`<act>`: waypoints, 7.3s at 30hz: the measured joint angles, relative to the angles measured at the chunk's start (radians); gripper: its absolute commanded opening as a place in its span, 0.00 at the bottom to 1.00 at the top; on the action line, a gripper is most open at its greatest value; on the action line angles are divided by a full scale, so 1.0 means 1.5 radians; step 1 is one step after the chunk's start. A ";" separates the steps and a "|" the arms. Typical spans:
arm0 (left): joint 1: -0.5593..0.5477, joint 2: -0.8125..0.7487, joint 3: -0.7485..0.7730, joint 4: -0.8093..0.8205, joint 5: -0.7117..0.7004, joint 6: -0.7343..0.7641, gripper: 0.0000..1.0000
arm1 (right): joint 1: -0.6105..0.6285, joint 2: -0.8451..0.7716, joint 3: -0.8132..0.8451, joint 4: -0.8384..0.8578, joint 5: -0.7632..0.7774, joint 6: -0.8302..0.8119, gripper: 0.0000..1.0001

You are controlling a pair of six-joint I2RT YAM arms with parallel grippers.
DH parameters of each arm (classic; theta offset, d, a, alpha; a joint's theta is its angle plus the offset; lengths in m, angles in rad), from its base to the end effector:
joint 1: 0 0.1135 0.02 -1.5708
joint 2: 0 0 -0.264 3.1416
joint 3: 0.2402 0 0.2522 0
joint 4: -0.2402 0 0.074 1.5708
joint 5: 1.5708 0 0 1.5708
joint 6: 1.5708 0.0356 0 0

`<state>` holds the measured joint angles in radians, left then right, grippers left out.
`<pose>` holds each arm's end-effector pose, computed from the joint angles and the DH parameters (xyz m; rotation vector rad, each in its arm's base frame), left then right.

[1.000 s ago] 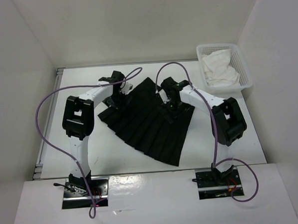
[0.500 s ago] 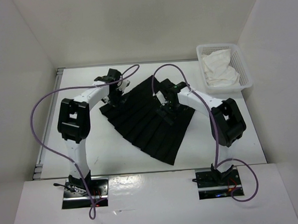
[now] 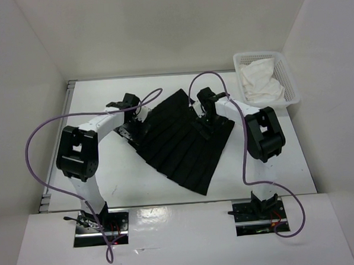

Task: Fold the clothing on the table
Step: Flatten the skirt out, then fold the skirt

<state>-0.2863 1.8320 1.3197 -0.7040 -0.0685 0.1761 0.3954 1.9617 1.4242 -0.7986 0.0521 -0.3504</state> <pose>0.3548 -0.1019 0.1981 0.6211 2.7131 0.0677 0.3580 0.1474 0.1772 -1.0500 2.7087 -0.0680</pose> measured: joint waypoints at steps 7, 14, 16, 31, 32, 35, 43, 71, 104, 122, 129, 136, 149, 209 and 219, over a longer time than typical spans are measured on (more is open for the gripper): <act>0.000 0.050 0.007 0.017 0.019 0.000 1.00 | -0.025 0.034 0.012 0.012 -0.021 -0.005 1.00; 0.000 0.090 0.039 0.042 0.035 0.000 1.00 | -0.028 0.040 0.018 0.015 -0.032 -0.006 1.00; 0.000 0.097 0.049 0.040 0.038 0.000 1.00 | -0.028 0.040 0.018 0.015 -0.035 -0.007 1.00; 0.000 0.159 0.144 0.034 0.018 0.006 1.00 | 0.012 -0.002 -0.054 0.014 -0.056 -0.019 1.00; 0.000 0.165 0.154 0.033 0.014 0.006 1.00 | 0.027 -0.006 -0.059 0.010 -0.055 -0.019 1.00; 0.001 0.184 0.186 0.032 0.006 0.009 1.00 | 0.081 -0.013 -0.070 -0.005 -0.052 -0.018 1.00; 0.012 0.226 0.255 0.031 -0.012 0.022 1.00 | 0.185 -0.016 -0.073 -0.049 -0.059 0.013 1.00; 0.025 0.287 0.509 -0.095 0.020 0.038 1.00 | 0.186 -0.039 0.095 -0.172 -0.140 0.089 1.00; 0.174 0.319 0.547 -0.013 0.319 0.006 0.74 | -0.184 0.083 0.229 -0.002 -0.202 0.040 0.96; 0.117 0.462 0.702 -0.056 0.284 0.021 0.68 | -0.196 0.127 0.261 0.008 -0.260 0.029 0.96; 0.119 0.478 0.737 -0.066 0.270 0.021 0.67 | -0.196 0.128 0.261 0.008 -0.274 0.025 0.96; 0.117 0.529 0.807 -0.099 0.266 0.021 0.55 | -0.196 0.128 0.261 0.009 -0.284 0.025 0.95; 0.072 0.581 0.912 -0.202 0.258 0.021 0.42 | -0.196 0.125 0.240 0.019 -0.301 0.023 0.95; 0.159 -0.262 -0.018 0.058 0.130 -0.035 1.00 | 0.174 0.088 0.225 0.135 0.011 0.296 0.99; 0.232 -0.268 -0.096 0.063 0.167 -0.033 1.00 | 0.166 0.189 0.290 0.118 0.065 0.372 0.99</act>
<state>0.0616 1.4307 1.1755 -0.6098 0.1814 0.1265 0.6441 2.2452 1.8599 -0.6216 0.1493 0.2073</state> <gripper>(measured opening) 1.000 0.991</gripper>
